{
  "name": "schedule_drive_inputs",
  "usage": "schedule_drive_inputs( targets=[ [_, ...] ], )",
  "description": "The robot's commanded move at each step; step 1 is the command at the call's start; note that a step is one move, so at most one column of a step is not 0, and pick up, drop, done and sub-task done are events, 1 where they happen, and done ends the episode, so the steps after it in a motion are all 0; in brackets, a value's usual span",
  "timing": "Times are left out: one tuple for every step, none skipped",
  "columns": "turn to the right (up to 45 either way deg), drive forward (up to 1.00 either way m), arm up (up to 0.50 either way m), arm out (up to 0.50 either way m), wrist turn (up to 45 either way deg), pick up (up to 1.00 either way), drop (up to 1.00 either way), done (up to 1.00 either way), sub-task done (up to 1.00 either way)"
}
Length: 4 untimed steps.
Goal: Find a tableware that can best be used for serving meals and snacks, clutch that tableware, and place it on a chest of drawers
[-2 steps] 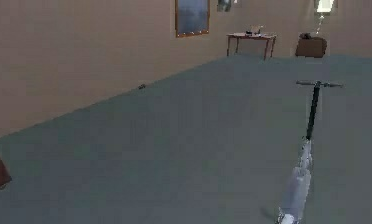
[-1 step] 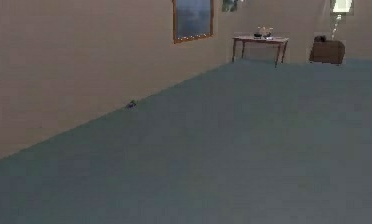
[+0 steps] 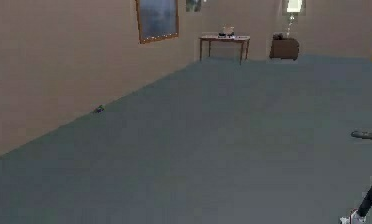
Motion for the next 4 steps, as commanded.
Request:
schedule_drive_inputs(
  targets=[
    [0.0,0.1,0.0,0.0,0.0,0.0,0.0,0.0,0.0],
    [15.0,0.0,0.0,0.0,0.0,0.0,0.0,0.0,0.0],
    [0.0,0.75,0.0,0.0,0.0,0.0,0.0,0.0,0.0],
    [6.0,0.0,0.0,0.0,0.0,0.0,0.0,0.0,0.0]
  ],
)
